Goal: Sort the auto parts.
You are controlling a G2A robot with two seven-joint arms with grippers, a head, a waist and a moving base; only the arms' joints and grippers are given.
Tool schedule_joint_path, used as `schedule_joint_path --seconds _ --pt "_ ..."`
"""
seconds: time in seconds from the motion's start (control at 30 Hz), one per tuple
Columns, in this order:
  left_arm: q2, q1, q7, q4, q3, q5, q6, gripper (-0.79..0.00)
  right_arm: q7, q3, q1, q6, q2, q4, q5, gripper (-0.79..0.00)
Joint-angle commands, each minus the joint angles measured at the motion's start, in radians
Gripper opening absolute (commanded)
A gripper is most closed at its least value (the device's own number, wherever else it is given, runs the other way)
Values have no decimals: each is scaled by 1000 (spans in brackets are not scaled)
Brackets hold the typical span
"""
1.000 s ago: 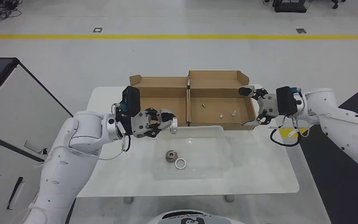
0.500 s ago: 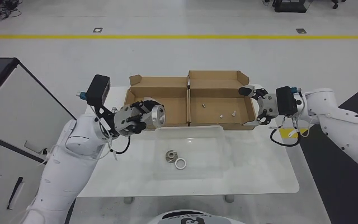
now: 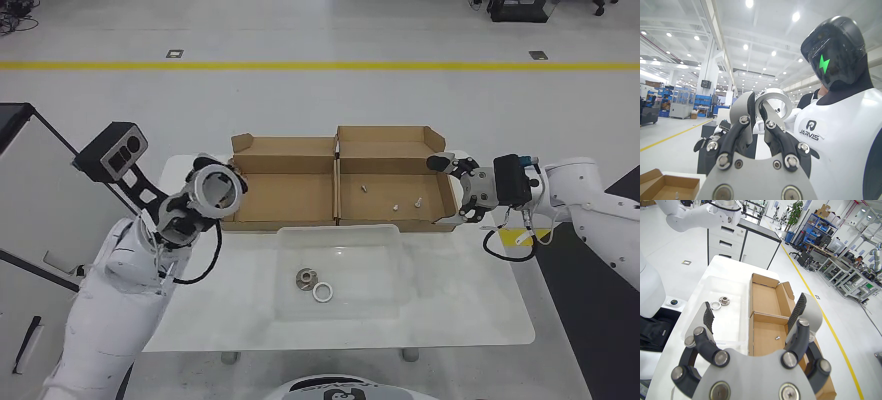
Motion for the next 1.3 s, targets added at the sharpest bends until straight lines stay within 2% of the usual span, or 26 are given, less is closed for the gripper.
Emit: schedule_joint_path --seconds 0.0,0.13,0.23,0.37,0.53,0.7,0.83,1.13,1.17,1.27 --pt "-5 7 -48 3 -19 -24 0 -785 0 0 0 0 0 0 0 0" --pt "-13 21 -144 22 -57 -25 0 -785 0 0 0 0 0 0 0 0" --pt "-16 29 -223 40 -84 33 0 -785 0 0 0 0 0 0 0 0" --pt "-19 37 -266 40 -111 85 0 -785 0 0 0 0 0 0 0 0" --pt "-24 48 -268 32 -117 89 0 -785 0 0 0 0 0 0 0 0" --pt "-33 59 -235 22 -119 -27 0 -785 0 0 0 0 0 0 0 0" --pt "-42 67 -249 31 -137 -149 0 -785 0 0 0 0 0 0 0 0" --pt "-84 69 -407 52 -209 -436 0 -785 0 0 0 0 0 0 0 0" --pt "-90 68 -440 57 -220 -456 0 -785 0 0 0 0 0 0 0 0" --pt "-100 72 -440 65 -238 -428 0 -785 0 0 0 0 0 0 0 0"
